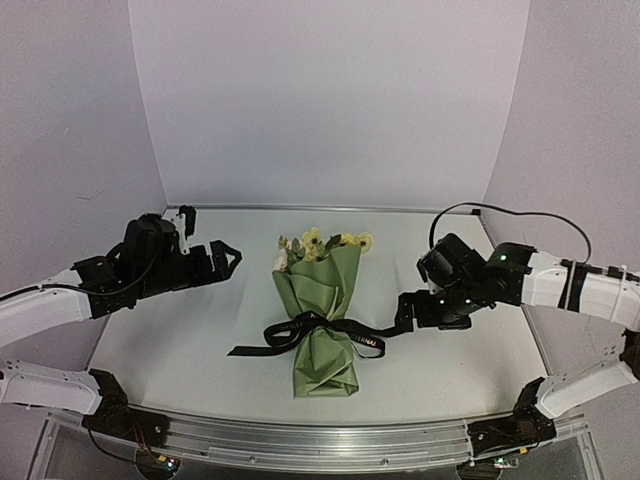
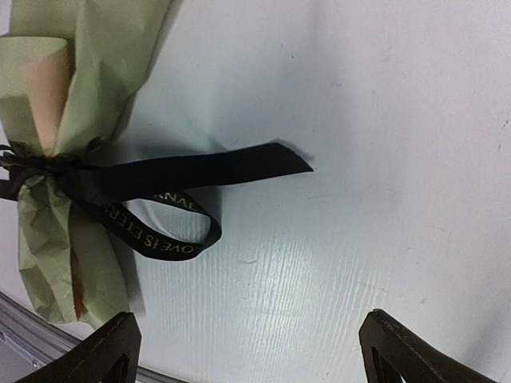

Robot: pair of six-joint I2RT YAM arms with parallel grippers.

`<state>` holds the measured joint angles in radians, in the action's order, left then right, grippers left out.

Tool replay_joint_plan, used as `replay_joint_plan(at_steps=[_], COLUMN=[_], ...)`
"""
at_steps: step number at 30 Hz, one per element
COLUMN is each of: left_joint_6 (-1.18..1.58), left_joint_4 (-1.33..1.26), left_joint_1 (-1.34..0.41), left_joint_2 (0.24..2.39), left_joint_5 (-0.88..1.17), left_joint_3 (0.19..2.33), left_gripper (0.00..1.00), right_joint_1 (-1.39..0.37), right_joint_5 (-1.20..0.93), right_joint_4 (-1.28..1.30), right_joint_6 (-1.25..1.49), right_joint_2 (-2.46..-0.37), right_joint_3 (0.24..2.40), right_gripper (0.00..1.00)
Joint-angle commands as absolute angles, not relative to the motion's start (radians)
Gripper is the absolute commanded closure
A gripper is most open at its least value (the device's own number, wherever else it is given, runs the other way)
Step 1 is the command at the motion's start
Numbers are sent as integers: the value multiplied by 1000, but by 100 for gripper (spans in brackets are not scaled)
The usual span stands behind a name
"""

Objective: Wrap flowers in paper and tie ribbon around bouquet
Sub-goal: Reset both arms

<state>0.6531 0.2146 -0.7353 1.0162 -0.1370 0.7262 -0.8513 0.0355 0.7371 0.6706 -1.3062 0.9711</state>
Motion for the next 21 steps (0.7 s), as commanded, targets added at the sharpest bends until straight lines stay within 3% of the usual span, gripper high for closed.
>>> replay_joint_plan(at_steps=[1,9,21], left_joint_6=[621,619,597], left_joint_4=[245,324,297], left_joint_1=[-735,-735,-735], left_joint_2=[982,1034,1008], left_joint_5=[-244,-315,-322], left_joint_3=[831,923,918], left_gripper=[0,0,0], right_joint_1=[-852,-851,-852], right_joint_5=[129,226,266], right_joint_4=[764,764,764], right_joint_6=[590,540,523], right_joint_2=[-1192,-1046,-1018], right_joint_3=[942,879,865], right_gripper=[2,2,2])
